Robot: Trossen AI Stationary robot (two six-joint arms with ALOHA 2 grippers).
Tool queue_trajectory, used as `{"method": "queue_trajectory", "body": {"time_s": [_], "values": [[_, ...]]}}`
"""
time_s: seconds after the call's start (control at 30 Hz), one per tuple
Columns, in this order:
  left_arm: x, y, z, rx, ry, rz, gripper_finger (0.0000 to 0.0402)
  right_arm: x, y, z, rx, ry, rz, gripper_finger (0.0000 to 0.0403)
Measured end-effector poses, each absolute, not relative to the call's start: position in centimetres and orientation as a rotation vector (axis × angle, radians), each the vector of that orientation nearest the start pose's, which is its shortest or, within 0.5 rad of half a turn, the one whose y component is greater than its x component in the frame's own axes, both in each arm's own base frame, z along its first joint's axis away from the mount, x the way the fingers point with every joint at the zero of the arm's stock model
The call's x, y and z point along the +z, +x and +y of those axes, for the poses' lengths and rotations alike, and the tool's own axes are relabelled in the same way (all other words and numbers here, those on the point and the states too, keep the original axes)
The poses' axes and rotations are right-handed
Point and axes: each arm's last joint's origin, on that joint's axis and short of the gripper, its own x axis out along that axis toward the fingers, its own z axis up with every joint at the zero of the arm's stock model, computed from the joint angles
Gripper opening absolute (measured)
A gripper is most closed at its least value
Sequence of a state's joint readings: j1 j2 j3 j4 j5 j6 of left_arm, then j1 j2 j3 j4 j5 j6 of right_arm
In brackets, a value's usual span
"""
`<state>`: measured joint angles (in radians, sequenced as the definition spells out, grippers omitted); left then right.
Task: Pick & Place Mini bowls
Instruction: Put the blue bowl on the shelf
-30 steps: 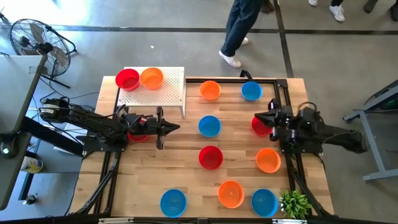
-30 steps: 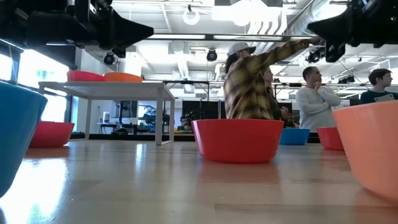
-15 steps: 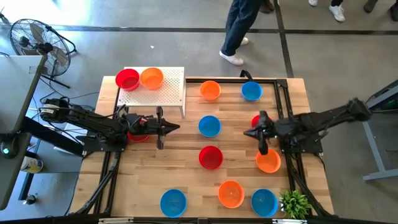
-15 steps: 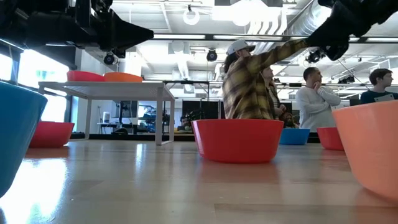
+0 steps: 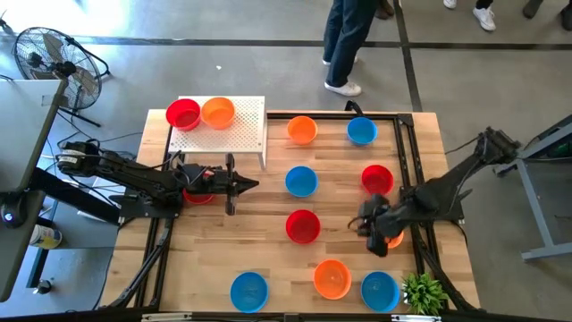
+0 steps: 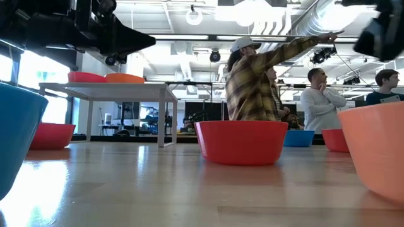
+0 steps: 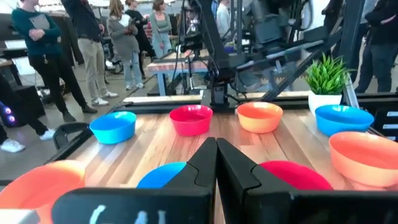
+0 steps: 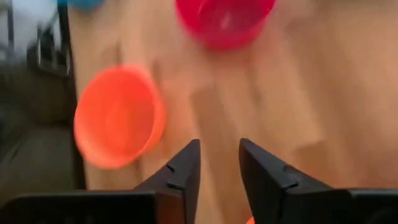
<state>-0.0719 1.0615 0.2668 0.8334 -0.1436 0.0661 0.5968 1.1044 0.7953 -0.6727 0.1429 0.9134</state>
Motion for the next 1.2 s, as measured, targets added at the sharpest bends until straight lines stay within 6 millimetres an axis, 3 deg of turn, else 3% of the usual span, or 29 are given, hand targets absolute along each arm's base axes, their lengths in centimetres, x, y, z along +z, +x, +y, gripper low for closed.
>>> {"method": "queue_trajectory", "body": {"time_s": [0.23,0.4,0.8,0.93,1.2], "values": [[20.4,20.2,-1.0,0.072,0.048,-0.025,0.0000,21.3,17.9,15.2,0.127,0.536,1.304,0.0128],[20.2,20.2,-1.0,0.070,0.039,-0.002,0.0000,19.9,18.3,17.9,0.230,0.547,1.320,0.0129],[20.0,20.2,-1.0,0.070,0.022,0.013,0.0000,16.5,18.7,19.2,0.210,0.406,1.410,0.0127],[20.0,20.2,-1.0,0.070,0.019,0.013,0.0000,16.0,18.8,19.3,0.235,0.380,1.437,0.0102],[20.0,20.2,-1.0,0.070,0.008,0.013,0.0000,15.9,18.6,19.2,0.254,0.351,1.455,0.0006]]}}
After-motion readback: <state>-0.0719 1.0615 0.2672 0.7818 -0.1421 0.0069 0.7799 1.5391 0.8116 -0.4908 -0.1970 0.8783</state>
